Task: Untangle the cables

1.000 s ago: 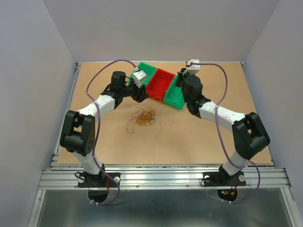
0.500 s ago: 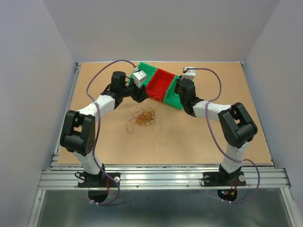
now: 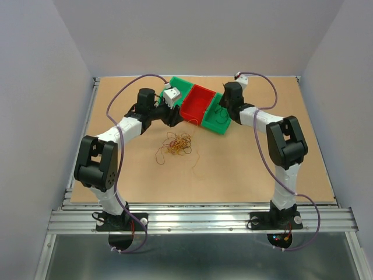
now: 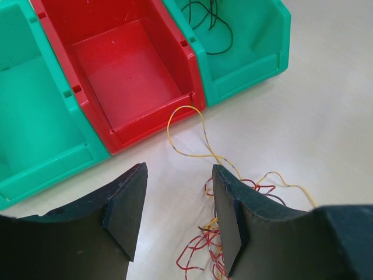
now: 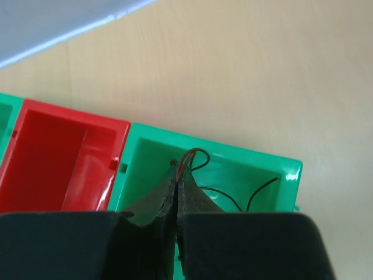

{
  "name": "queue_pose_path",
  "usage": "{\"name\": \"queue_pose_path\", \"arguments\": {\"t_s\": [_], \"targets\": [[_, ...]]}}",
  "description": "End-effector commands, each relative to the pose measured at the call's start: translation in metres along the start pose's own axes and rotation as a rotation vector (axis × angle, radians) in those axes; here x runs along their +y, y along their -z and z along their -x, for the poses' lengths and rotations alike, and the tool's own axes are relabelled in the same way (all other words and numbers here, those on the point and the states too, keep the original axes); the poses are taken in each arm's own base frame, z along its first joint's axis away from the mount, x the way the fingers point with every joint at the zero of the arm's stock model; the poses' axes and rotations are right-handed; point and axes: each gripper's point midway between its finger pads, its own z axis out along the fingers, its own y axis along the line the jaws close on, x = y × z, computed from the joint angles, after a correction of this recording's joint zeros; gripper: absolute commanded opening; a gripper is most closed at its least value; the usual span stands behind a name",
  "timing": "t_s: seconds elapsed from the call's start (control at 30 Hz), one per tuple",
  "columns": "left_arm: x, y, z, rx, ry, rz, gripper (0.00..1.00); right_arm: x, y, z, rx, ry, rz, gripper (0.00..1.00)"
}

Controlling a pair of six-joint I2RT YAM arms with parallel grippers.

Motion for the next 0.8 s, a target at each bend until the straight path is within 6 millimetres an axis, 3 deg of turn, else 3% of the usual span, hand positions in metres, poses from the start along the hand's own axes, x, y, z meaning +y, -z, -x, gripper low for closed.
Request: {"name": "queue_pose_path", "arguments": {"t_s": [0.0,0.13,0.3,0.43,0.53,0.77], "targets": [[0.002,0.001,0.02,-0.043,-0.028,-0.004,0.59,0.014,0.007,-0.003,0.07,0.032,0.031,0.01],[0.003,0.001,0.019,-0.042,-0.025,-0.002,0.59,0.016,0.01,-0.028,0.201,0.134,0.071,0.01],[0.004,-0.002,0.016,-0.032,-0.018,-0.003,0.59,0.017,0.008,-0.035,0.248,0.194,0.077,0.01],[0.005,-0.001,0.017,-0.03,-0.017,0.001,0.59,0.014,0.003,-0.041,0.27,0.225,0.07,0.08],[0.003,0.0,0.019,-0.035,-0.02,-0.004,0.59,0.015,0.004,-0.04,0.27,0.229,0.074,0.16],[-0.006,0.007,0.025,-0.054,-0.049,-0.011,0.61,0.023,0.034,-0.02,0.233,0.229,0.135,0.35]]}}
